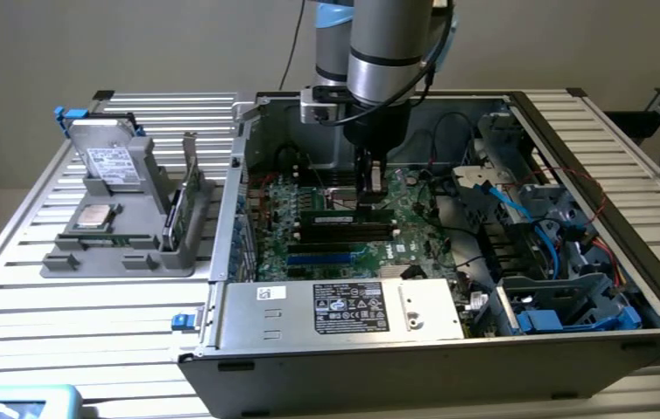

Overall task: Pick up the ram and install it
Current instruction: 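Insert the ram into the slot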

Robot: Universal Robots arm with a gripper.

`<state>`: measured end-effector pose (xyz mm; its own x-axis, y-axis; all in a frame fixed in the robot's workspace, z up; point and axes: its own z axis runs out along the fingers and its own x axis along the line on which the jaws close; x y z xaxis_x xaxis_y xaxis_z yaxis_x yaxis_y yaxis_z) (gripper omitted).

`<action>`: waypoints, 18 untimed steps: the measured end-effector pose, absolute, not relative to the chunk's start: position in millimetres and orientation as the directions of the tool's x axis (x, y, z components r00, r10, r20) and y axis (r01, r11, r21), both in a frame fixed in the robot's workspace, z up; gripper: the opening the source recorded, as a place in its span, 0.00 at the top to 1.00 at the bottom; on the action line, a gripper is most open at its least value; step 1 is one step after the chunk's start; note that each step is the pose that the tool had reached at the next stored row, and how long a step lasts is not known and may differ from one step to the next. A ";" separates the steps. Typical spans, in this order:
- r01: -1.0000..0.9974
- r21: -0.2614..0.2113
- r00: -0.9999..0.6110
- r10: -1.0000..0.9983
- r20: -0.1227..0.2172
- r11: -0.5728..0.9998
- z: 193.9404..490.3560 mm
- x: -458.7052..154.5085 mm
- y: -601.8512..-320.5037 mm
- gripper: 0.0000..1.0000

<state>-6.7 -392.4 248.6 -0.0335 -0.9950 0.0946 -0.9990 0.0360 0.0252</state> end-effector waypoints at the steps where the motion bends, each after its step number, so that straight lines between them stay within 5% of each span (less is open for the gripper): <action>1: -0.999 0.025 -0.033 -0.995 0.095 0.036 248.4 -6.7 -392.2 0.88; 18: -0.999 0.025 -0.033 -0.994 0.107 0.036 245.7 -6.7 -392.4 0.88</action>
<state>-6.7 -392.4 245.7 -0.0332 -0.9937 0.1074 -0.9990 0.0360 0.0246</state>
